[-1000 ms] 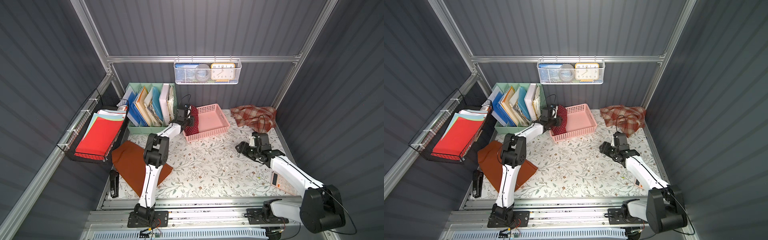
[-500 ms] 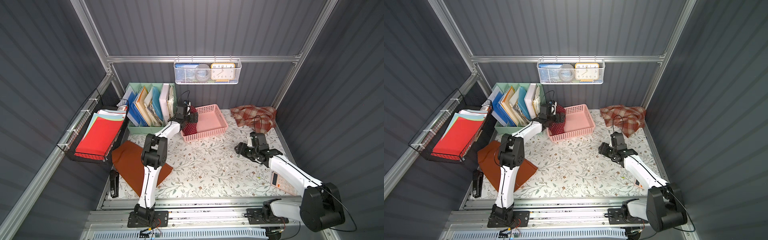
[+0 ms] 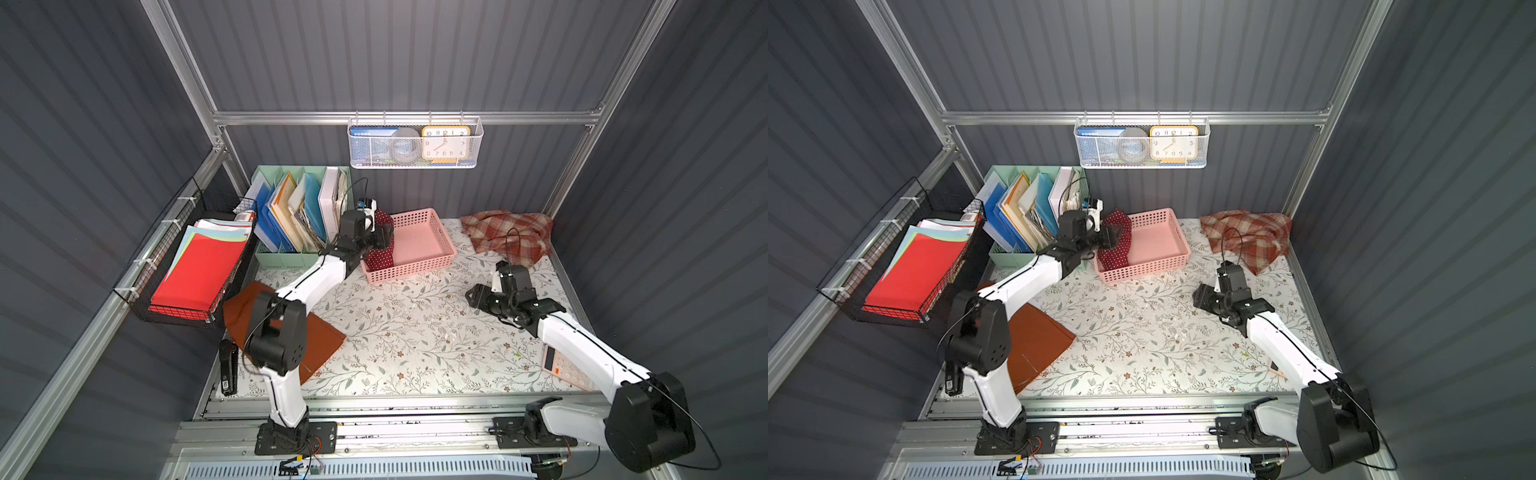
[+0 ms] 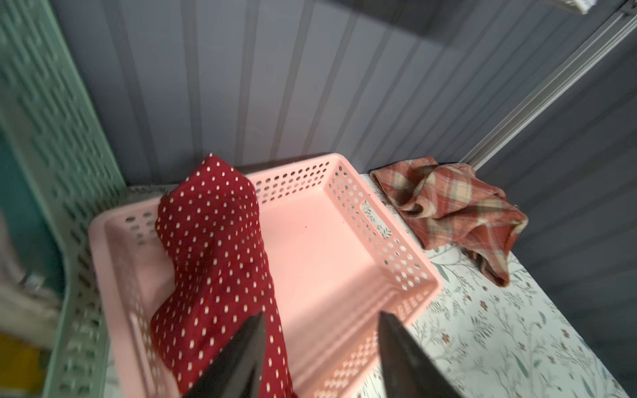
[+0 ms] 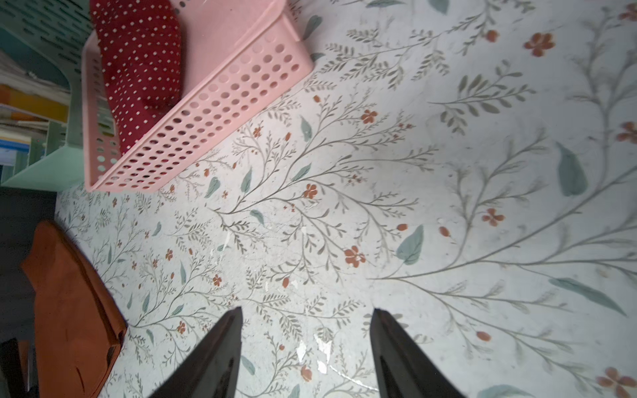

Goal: Roll up the skirts
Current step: Place the skirt in the basket, then move the skirt to the center of the board.

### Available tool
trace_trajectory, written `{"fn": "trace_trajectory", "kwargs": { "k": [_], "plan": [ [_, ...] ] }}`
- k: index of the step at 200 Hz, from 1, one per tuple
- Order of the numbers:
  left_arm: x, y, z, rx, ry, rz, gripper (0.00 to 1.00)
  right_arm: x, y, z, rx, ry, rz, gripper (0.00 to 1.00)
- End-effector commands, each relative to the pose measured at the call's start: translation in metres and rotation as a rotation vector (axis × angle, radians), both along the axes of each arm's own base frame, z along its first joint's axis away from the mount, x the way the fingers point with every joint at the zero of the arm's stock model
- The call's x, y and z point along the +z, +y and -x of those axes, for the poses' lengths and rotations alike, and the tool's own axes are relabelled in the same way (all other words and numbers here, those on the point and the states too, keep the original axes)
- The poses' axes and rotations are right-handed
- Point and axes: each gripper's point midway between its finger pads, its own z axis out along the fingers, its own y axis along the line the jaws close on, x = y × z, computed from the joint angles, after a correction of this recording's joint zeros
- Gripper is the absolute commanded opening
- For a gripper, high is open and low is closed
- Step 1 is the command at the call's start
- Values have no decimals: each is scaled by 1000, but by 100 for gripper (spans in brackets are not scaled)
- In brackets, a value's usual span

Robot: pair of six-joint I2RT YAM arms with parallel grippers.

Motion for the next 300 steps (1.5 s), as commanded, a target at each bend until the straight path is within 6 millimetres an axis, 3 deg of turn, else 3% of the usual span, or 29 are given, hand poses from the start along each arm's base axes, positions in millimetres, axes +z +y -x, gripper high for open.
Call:
{"fn": "trace_trajectory", "kwargs": {
  "k": [1,10,44,53,62,86,102,128,172,213,225,246,265,300],
  "plan": [
    [-24,24,41,107,105,126,0,-7,47,14,148,-4,64,63],
    [-35,33,62,127,140,143,0,-13,65,18,203,5,80,63],
    [-71,77,137,272,276,159,0,-35,167,51,493,38,100,63],
    [-71,91,154,323,284,173,13,-38,194,60,567,34,118,63],
    [-67,103,167,357,278,189,15,-39,224,71,648,24,122,64],
    [-59,129,194,437,275,204,14,-47,285,84,771,25,70,66],
    [-67,141,206,471,308,206,8,-54,315,87,822,42,41,67],
    [-82,161,215,500,363,284,9,-65,353,93,900,60,28,67],
    [-91,179,204,455,390,432,20,-92,387,88,935,101,14,67],
    [-89,179,194,417,384,422,28,-120,392,82,920,144,60,62],
    [-87,180,195,418,376,410,28,-123,392,81,911,151,61,55],
    [-84,181,196,420,362,398,29,-129,382,66,831,132,127,20],
    [-83,182,195,419,357,393,29,-128,369,58,784,132,160,3],
    [-85,181,193,410,363,389,29,-115,346,47,711,93,157,0]
  ]
}}
